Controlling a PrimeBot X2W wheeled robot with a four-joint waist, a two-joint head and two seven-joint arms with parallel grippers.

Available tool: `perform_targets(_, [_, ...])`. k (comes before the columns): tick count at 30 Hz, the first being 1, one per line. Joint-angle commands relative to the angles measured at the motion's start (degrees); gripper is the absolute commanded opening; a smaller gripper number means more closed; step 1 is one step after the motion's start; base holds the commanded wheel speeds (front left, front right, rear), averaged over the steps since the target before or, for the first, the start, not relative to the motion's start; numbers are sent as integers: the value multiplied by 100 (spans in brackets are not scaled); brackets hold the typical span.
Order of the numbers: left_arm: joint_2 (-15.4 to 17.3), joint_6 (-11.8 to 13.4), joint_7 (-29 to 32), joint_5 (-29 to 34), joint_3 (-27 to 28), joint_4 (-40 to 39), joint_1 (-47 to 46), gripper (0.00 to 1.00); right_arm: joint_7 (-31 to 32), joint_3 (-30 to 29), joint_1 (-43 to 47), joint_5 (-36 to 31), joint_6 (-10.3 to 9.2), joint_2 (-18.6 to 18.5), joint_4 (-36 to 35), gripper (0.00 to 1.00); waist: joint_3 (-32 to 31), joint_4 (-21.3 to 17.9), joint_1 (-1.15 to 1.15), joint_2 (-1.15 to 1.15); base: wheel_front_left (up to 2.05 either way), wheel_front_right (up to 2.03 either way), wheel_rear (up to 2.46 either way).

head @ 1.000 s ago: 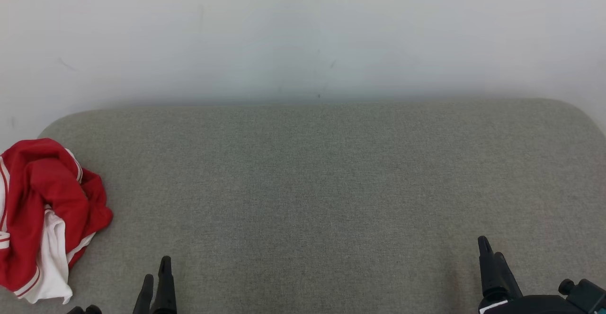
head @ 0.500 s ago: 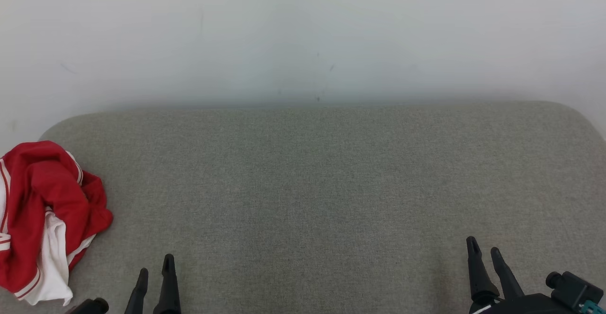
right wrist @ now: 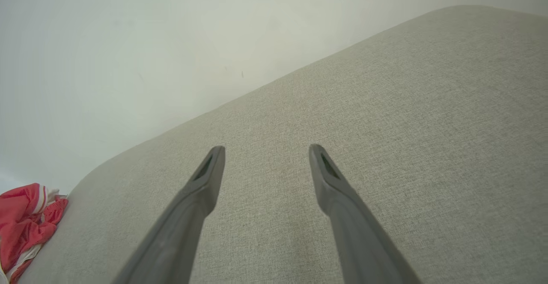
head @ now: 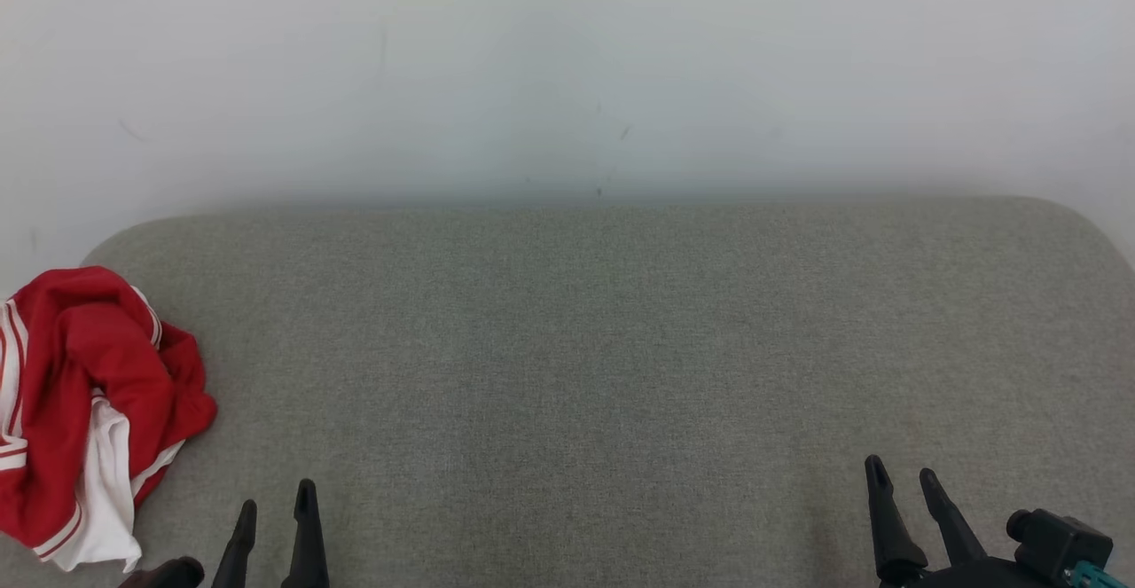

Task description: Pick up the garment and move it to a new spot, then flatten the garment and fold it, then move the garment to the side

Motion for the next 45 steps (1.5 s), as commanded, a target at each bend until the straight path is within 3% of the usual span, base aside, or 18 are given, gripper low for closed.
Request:
perform_targets(1, [42,6,-45,138,1,-22,40,100,-7,-2,15,-125,21,-44,-62,100,-4,2,0,0,0,0,0])
perform_targets(30, [101,63,-426,1597,-36,222,127,100,-59,31,266,-1707,23,-105,-180,100,-136,32,0,0,0,0,0])
perform_targets(45, [60,40,-550,1867,-20,458,139,100,58,35,304,-2130,25,-118,-127,100,-224,21,0,0,0,0,0])
